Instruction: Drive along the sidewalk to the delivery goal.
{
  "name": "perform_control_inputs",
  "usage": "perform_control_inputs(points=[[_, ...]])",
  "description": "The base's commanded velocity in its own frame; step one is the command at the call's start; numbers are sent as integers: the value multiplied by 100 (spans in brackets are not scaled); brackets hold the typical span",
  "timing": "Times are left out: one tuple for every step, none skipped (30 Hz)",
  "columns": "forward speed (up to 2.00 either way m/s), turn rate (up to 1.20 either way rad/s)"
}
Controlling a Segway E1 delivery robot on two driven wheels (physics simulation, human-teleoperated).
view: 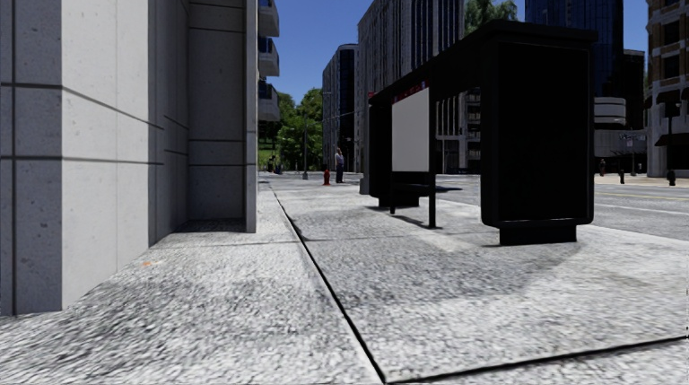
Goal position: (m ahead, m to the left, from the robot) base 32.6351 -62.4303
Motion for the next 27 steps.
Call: perform_control_inputs(points=[[200,0],[200,0],[200,0],[200,0],[200,0],[200,0],[200,0],[200,0],[200,0],[200,0],[200,0],[200,0],[200,0],[200,0],[200,0],[200,0],[200,0],[200,0],[200,0],[200,0],[200,0],[200,0],[200,0],[200,0],[200,0],[200,0],[200,0]])
